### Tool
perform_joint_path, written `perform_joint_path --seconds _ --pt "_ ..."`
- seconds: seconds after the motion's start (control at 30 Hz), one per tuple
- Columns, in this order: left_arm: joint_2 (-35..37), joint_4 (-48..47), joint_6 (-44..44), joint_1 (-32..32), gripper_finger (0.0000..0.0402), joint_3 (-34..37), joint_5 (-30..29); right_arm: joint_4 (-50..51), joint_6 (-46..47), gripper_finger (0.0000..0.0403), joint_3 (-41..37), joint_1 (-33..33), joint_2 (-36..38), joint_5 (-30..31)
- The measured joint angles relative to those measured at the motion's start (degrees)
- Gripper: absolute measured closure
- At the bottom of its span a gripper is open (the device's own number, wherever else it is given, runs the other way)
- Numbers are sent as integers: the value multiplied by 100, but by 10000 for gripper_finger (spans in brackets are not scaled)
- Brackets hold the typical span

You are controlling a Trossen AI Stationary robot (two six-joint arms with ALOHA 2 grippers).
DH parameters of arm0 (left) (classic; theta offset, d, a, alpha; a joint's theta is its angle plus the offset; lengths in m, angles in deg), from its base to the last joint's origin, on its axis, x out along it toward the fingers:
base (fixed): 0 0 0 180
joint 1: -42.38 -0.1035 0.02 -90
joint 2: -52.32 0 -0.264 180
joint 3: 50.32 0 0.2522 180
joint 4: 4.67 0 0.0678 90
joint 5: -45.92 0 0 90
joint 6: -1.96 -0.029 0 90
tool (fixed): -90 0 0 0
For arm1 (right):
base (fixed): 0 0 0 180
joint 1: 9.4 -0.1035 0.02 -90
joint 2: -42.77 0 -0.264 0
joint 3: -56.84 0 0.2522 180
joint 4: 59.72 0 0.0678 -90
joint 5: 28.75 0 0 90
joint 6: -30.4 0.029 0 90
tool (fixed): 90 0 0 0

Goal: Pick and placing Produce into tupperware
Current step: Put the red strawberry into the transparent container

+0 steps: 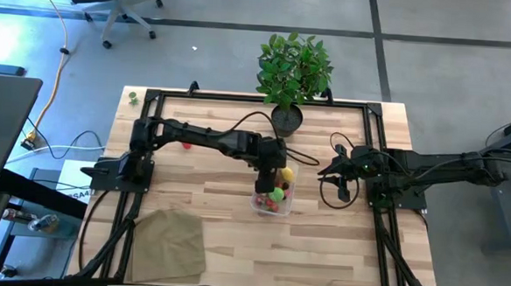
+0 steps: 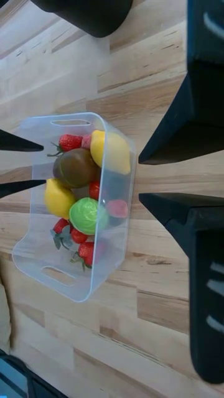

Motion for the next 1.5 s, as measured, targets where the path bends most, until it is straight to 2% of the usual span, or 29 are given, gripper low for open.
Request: perform_joint_path --seconds 0.37,0.57,0.8,1.0,1.2,1.37,1.5 --pt "11 -454 741 -67 247 0 -41 0 0 329 0 1 1 0" --pt "401 -1096 775 -407 247 2 -37 0 0 329 0 0 2 0" --pt "1182 -2103 414 -973 247 2 -504 0 0 329 0 0 2 0" --pt "1909 -2939 725 -1339 247 87 -1228 0 0 329 0 0 2 0" --pt "2785 -3371 2070 -1442 247 890 -1924 0 0 329 0 1 2 0" --pt "3707 -3192 3491 -1475 247 2191 -2135 0 0 329 0 1 0 0" --pt "4442 -2477 5047 -1464 247 3394 -2143 0 0 329 0 2 2 0"
